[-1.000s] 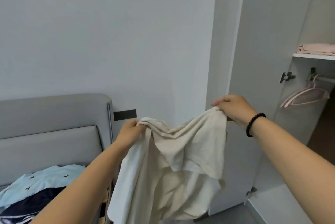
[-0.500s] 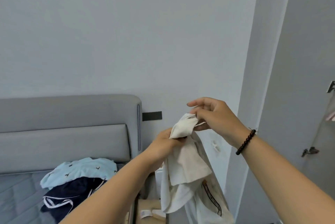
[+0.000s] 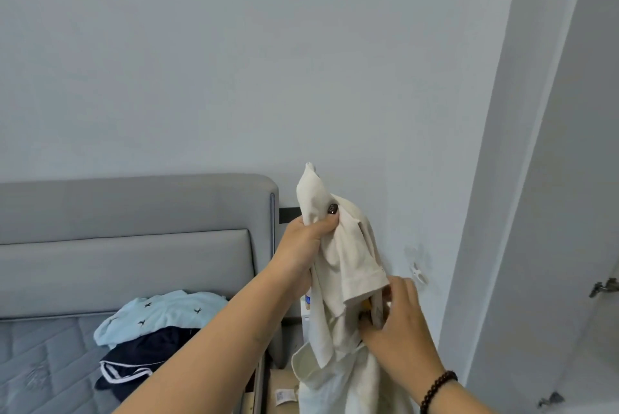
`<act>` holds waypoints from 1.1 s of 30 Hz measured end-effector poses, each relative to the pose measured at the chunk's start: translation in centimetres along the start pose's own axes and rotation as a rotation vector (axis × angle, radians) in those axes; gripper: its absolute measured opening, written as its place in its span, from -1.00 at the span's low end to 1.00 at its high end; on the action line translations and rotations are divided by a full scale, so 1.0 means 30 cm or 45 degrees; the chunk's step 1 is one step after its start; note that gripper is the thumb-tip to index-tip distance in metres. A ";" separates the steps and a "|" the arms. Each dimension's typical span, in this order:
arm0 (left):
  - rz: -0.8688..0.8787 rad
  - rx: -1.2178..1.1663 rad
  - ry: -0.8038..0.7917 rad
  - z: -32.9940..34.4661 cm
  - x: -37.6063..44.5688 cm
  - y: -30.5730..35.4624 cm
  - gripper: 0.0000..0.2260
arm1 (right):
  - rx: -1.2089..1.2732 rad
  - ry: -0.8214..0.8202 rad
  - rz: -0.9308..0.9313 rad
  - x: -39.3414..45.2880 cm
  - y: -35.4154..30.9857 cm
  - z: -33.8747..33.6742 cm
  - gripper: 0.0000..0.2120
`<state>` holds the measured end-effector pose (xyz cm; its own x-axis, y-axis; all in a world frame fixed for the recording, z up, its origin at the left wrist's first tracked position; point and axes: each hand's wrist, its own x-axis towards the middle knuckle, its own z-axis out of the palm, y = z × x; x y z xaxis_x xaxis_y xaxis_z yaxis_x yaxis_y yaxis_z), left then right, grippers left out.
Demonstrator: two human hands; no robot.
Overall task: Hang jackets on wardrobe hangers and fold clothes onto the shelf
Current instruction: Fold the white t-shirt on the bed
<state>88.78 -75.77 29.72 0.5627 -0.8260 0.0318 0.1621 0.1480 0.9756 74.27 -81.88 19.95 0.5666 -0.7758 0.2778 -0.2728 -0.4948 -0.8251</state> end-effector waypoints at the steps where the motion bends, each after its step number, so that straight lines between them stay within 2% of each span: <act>1: 0.016 0.028 -0.006 -0.006 -0.005 0.002 -0.81 | -0.062 -0.024 -0.007 0.013 0.014 0.007 -0.79; 4: 0.073 0.136 0.018 -0.042 -0.021 0.007 -0.91 | -0.220 -0.061 -0.022 0.072 0.054 -0.018 -0.81; 8: 0.083 0.179 0.191 -0.128 -0.040 0.021 -0.93 | -0.339 -0.056 0.001 0.154 0.034 -0.103 -0.85; 10: 0.057 0.194 0.275 -0.171 -0.052 0.030 -0.93 | -0.561 -0.047 0.027 0.199 0.010 -0.139 -0.82; 13: -0.004 0.174 0.369 -0.207 -0.075 0.034 -0.96 | -0.907 0.022 -0.055 0.268 -0.033 -0.168 -0.88; 16: -0.061 0.125 0.422 -0.217 -0.090 0.041 -0.93 | -0.904 0.063 -0.024 0.327 -0.063 -0.164 -0.90; 19: -0.008 0.035 0.412 -0.235 -0.090 0.054 -0.86 | -0.816 0.080 -0.012 0.363 -0.074 -0.169 -0.91; 22: 0.051 0.250 0.317 -0.266 -0.092 0.043 -0.73 | -1.027 0.096 -0.162 0.374 -0.071 -0.184 -0.93; 25: 0.143 0.521 0.114 -0.298 -0.100 0.026 -0.45 | -1.248 0.140 -0.307 0.369 -0.060 -0.207 -0.87; 27: 0.197 0.828 0.027 -0.308 -0.102 0.029 -0.29 | -1.289 0.157 -0.356 0.367 -0.042 -0.229 -0.85; 29: 0.251 1.163 -0.015 -0.308 -0.099 0.029 -0.30 | -1.295 0.149 -0.406 0.366 -0.016 -0.247 -0.76; 31: 0.292 1.337 -0.057 -0.295 -0.092 0.024 -0.43 | -1.241 0.185 -0.456 0.346 -0.003 -0.266 -0.63; 33: 0.323 1.405 -0.067 -0.281 -0.088 0.017 -0.67 | -1.058 0.221 -0.349 0.342 0.021 -0.286 -0.75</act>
<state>94.22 -68.92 28.31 0.4386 -0.8662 0.2396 -0.7697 -0.2245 0.5976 73.25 -93.50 26.50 0.5877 -0.6032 0.5393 -0.6585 -0.7438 -0.1143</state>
